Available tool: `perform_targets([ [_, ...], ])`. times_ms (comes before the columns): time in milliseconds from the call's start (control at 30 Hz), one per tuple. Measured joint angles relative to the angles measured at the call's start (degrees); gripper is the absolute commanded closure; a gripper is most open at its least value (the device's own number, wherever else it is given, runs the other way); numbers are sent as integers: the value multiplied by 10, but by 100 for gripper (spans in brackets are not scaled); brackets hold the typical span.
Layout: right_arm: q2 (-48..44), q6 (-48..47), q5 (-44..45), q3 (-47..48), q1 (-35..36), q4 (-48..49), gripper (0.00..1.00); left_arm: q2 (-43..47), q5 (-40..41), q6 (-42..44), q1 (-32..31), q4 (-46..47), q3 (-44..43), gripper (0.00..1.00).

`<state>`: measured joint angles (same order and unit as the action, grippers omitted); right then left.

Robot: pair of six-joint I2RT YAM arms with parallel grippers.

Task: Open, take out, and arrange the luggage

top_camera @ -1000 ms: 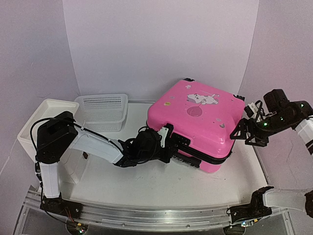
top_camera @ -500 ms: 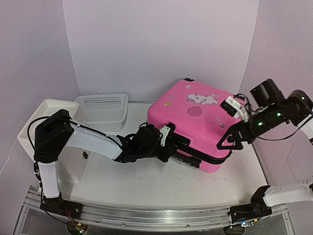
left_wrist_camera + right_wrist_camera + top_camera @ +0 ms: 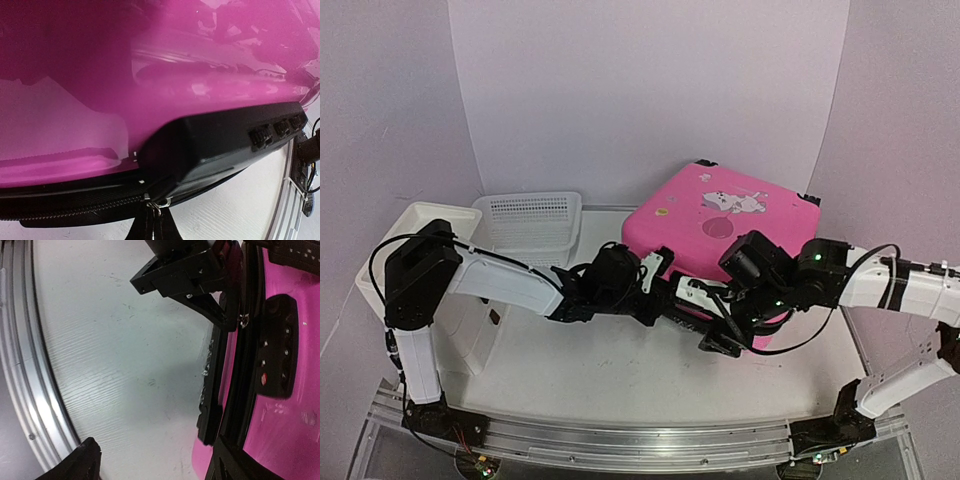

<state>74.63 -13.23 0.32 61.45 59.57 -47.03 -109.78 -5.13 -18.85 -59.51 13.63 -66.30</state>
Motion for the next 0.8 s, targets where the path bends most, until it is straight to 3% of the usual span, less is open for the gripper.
perform_targets([
  [433,116,-150,105,-97,0,292,37,3,-47,9,15,-2,0,100],
  [800,146,-175,132,-126,-4,399,39,8,-76,2,32,1,7,100],
])
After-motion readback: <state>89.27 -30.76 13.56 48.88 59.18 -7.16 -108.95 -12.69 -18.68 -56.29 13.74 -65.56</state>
